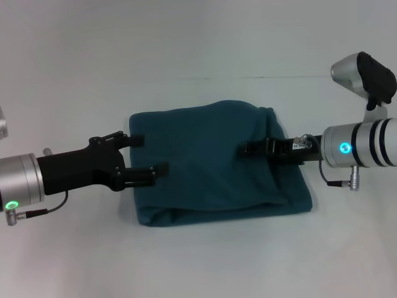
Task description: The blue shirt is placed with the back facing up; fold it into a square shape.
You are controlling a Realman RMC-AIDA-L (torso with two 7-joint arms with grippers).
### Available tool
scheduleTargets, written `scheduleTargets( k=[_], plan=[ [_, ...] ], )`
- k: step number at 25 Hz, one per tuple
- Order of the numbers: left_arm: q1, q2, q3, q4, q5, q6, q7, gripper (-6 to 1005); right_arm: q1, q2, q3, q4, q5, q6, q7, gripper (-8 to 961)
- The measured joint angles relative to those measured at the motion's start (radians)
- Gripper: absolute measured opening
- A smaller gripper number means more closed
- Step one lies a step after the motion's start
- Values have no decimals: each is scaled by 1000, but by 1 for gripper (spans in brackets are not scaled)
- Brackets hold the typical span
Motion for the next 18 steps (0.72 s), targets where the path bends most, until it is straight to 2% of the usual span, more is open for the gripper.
scheduleTargets(
  k=[18],
  plan=[
    [-6,0,-2,0,0,-10,0,947,0,18,9,-8,7,27,-8,679]
  ],
)
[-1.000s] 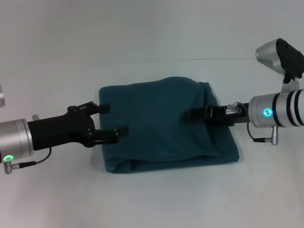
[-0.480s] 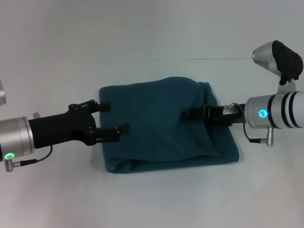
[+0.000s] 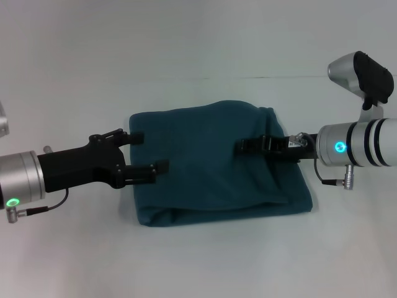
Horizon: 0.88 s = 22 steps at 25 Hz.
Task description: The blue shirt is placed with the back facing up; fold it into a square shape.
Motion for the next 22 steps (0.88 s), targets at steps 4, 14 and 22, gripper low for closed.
scheduleTargets(
  k=[4,14,22],
  plan=[
    [0,0,0,0,0,-1,0,947,1,1,1,0,0,0,1,671],
    [-1,1,0,0,0,-2,0,948,-2,5,1,3,1,15,0,388],
    [-3,2,0,0,0,-2,0,948,-13,2,0,1,-2,14,-3,397]
  ],
)
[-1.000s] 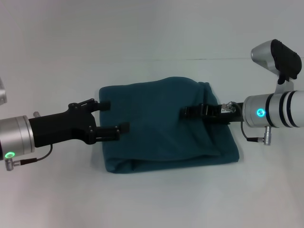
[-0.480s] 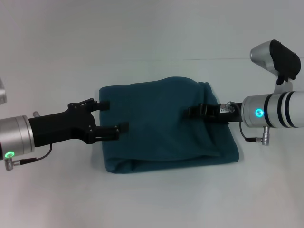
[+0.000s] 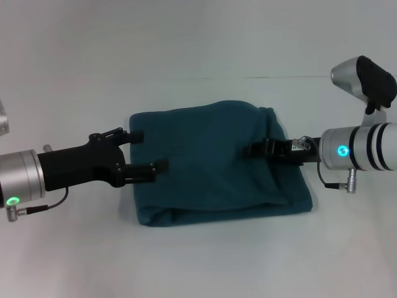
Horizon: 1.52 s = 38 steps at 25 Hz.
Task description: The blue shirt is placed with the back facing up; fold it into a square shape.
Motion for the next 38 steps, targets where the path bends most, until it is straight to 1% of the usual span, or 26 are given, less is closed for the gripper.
scheduleTargets(
  k=[6,12,18,25,38],
  plan=[
    [0,0,0,0,0,0,0,947,-3,-1,0,-2,1,3,-1,458],
    [-4,0,0,0,0,0,0,948,0,7,0,0,2,19,-1,525],
    [-8,0,0,0,0,0,0,948,3,13,0,7,4,37,0,516],
    [-10,2,0,0,0,-1,0,948,2,13,0,7,20,38,0,504],
    [-9,1,0,0,0,-2,0,947,6,15,-1,22,23,47,0,234]
  ],
)
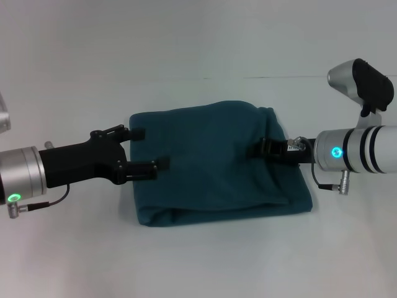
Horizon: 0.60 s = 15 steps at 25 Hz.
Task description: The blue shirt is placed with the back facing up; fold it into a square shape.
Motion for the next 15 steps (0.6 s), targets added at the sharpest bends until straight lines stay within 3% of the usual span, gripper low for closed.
scheduleTargets(
  k=[15],
  plan=[
    [2,0,0,0,0,0,0,948,-13,2,-2,1,47,5,-56,21]
  ],
)
